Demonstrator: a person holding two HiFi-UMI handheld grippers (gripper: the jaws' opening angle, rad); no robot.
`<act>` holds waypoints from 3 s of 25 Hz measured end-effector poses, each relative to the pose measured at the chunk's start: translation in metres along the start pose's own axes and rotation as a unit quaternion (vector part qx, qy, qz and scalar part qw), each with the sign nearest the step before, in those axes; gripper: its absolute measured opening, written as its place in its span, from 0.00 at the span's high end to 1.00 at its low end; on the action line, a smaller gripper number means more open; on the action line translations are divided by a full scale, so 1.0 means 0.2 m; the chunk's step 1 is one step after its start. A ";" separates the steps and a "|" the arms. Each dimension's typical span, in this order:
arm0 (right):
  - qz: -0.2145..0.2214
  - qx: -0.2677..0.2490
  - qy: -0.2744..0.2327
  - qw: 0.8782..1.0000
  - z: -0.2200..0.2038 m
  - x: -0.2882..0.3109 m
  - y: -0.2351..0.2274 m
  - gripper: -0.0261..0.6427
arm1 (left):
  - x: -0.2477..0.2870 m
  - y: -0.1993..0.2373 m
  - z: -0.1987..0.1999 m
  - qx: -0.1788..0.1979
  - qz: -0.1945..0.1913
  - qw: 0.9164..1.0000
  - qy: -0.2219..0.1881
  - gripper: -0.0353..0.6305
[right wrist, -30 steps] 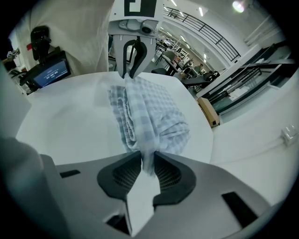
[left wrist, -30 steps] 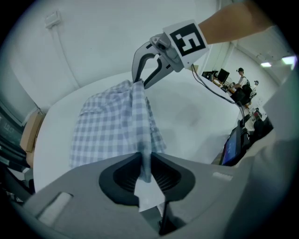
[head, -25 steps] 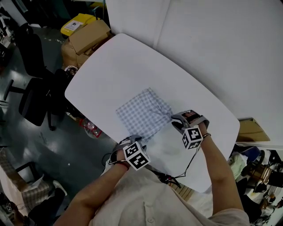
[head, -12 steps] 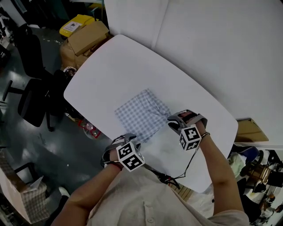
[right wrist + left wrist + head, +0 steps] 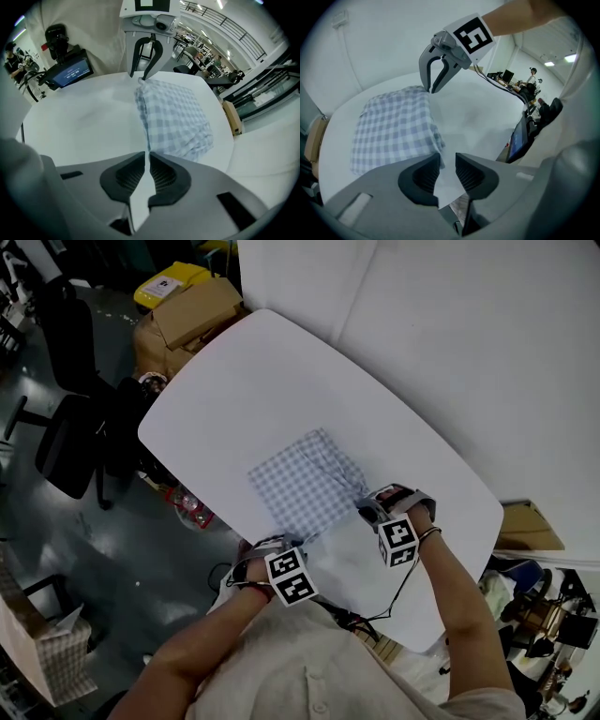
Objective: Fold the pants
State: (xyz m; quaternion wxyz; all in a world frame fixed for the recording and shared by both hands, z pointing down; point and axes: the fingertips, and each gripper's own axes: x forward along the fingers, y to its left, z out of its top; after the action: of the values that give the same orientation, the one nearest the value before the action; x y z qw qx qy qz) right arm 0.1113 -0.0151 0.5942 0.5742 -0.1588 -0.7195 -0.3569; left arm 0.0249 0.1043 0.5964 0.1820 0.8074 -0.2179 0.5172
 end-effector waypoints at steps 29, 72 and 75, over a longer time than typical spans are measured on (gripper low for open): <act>0.159 0.450 -0.020 0.878 0.18 0.18 -1.06 0.85 | -0.27 1.02 -0.16 -0.241 -0.069 0.962 -0.110 0.75; 0.286 0.525 0.093 0.796 0.11 0.45 -1.17 0.84 | -0.15 1.04 -0.27 -0.257 -0.152 0.953 -0.058 0.91; 0.296 0.511 0.107 0.800 0.14 0.50 -1.17 0.87 | -0.14 1.04 -0.27 -0.252 -0.151 0.954 -0.054 0.91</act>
State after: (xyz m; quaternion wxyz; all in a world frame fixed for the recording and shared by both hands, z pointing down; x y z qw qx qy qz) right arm -0.0874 -0.1767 0.6088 0.7227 -0.0082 -0.6497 0.2355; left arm -0.1386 -0.0376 0.6067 0.4433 0.7855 -0.2262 0.3678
